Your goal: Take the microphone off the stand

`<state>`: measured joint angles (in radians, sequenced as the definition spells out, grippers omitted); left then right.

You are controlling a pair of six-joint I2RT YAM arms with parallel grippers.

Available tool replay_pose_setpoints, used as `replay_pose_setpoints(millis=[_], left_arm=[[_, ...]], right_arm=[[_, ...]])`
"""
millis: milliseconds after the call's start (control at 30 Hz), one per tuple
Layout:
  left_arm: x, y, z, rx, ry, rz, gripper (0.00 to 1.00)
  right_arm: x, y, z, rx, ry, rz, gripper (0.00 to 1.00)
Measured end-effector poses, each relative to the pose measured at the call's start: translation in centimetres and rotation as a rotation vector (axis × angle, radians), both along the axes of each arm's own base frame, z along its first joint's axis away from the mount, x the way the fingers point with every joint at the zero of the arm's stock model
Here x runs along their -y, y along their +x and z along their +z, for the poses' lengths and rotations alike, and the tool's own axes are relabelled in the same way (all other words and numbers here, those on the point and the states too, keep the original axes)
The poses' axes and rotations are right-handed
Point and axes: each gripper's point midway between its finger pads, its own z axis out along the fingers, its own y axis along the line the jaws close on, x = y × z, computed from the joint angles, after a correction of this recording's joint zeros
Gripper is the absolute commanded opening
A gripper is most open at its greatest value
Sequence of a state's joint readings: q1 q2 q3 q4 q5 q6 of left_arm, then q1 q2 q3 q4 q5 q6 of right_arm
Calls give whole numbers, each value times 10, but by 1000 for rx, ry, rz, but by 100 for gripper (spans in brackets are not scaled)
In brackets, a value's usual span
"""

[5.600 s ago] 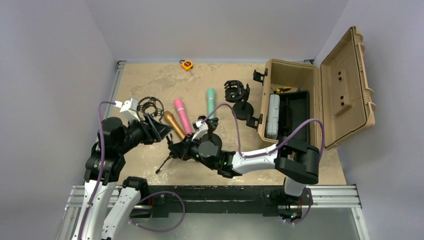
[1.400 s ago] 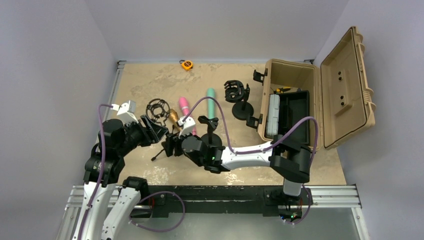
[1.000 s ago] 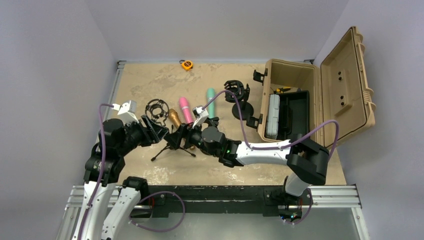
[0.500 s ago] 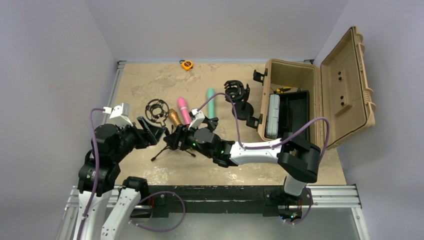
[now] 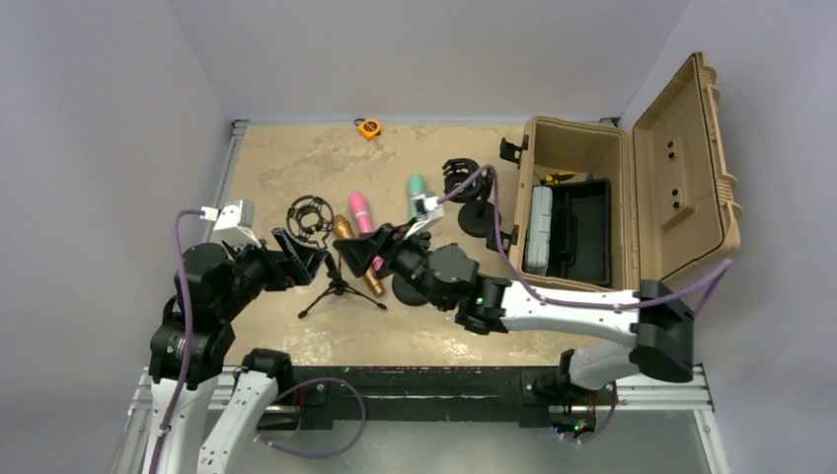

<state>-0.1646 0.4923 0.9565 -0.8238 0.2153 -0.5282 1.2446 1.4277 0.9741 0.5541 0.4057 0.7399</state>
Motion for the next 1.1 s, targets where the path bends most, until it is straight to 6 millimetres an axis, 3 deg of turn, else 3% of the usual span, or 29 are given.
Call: replay_pose_setpoints(millis=[100, 233, 367, 467, 600, 700, 800, 933, 1100], left_arm=[[6, 1, 2, 3, -12, -35, 90], [13, 2, 15, 42, -22, -77, 90], [15, 1, 52, 160, -19, -103, 91], [13, -2, 82, 264, -11, -105, 91], [7, -10, 110, 390, 0, -84, 92], [0, -19, 128, 482, -6, -48, 92], [-5, -26, 140, 557, -16, -18, 92], [-10, -29, 143, 585, -20, 10, 92], [-13, -25, 140, 576, -16, 32, 92]], right_arm=[[32, 3, 50, 65, 84, -72, 73], [94, 5, 118, 151, 202, -204, 76], [167, 2, 173, 218, 316, -345, 78], [222, -1, 202, 242, 397, -456, 80], [277, -4, 224, 225, 475, -576, 81], [298, -4, 231, 202, 503, -630, 82], [305, -2, 229, 192, 491, -659, 83], [306, -1, 224, 191, 461, -675, 85], [317, -4, 215, 219, 450, -683, 98]])
